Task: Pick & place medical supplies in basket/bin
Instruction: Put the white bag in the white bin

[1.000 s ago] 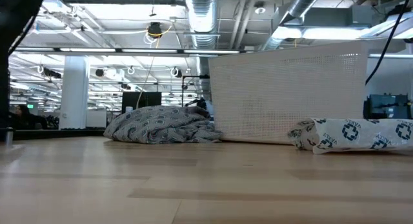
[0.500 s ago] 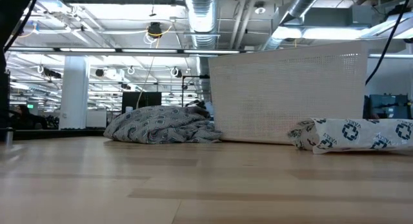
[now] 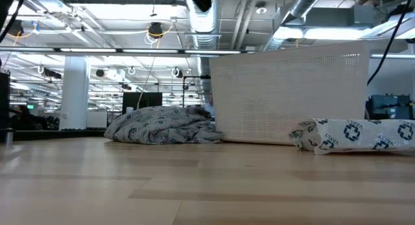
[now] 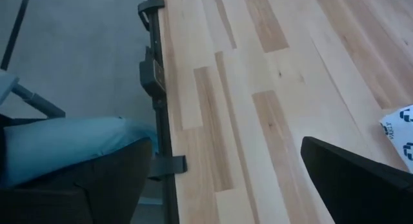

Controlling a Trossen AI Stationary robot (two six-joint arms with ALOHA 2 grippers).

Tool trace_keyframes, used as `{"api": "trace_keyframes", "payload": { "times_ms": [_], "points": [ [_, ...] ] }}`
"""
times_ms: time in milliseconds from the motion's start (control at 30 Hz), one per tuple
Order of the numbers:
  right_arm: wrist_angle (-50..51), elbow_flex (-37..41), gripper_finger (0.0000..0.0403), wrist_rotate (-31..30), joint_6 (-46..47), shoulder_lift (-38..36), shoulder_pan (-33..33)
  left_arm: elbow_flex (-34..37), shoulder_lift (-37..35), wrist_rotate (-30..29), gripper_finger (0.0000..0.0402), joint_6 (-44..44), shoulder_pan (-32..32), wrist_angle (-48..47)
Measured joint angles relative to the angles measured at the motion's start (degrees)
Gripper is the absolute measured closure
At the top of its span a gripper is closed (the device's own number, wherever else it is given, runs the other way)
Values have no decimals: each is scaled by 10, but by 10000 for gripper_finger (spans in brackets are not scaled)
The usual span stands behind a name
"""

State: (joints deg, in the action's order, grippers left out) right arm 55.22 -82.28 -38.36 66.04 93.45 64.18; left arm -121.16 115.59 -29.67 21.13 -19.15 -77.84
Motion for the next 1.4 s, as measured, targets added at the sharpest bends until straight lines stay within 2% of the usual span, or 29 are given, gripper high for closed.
{"api": "trace_keyframes", "payload": {
  "times_ms": [100, 167, 233, 333, 533, 600, 700, 1000, 1167, 1400],
  "points": [
    [-1, 0, 10, 7, 1, 0, 0, 60, -1, -66, 299, 51, -21, 22],
    [-1, 0, 10, 7, 6, 0, 3, 110, -1, -83, 299, 79, -31, 44],
    [0, 0, 10, 7, 8, 0, 4, 164, -1, -86, 299, 92, -37, 108],
    [0, 0, 10, 6, -9, 0, 4, 252, 0, -60, 299, 78, -39, 283],
    [0, 0, 10, -1, -45, 0, 2, 413, 0, 72, 299, -61, -14, 764],
    [0, 0, 10, -1, -50, 0, -2, 449, 0, 101, 299, -81, -1, 881],
    [0, 0, 10, -1, -51, 0, -6, 481, 8, 129, 299, -84, 20, 990],
    [6, 0, 10, 6, -51, 0, -17, 487, 90, 187, 281, -44, 66, 1084],
    [6, 0, 10, 6, -51, 0, -17, 459, 128, 156, 263, -48, 83, 1121],
    [10, 0, 10, 8, -51, 0, -17, 428, 140, 183, 251, -60, 98, 1116]
  ]
}}
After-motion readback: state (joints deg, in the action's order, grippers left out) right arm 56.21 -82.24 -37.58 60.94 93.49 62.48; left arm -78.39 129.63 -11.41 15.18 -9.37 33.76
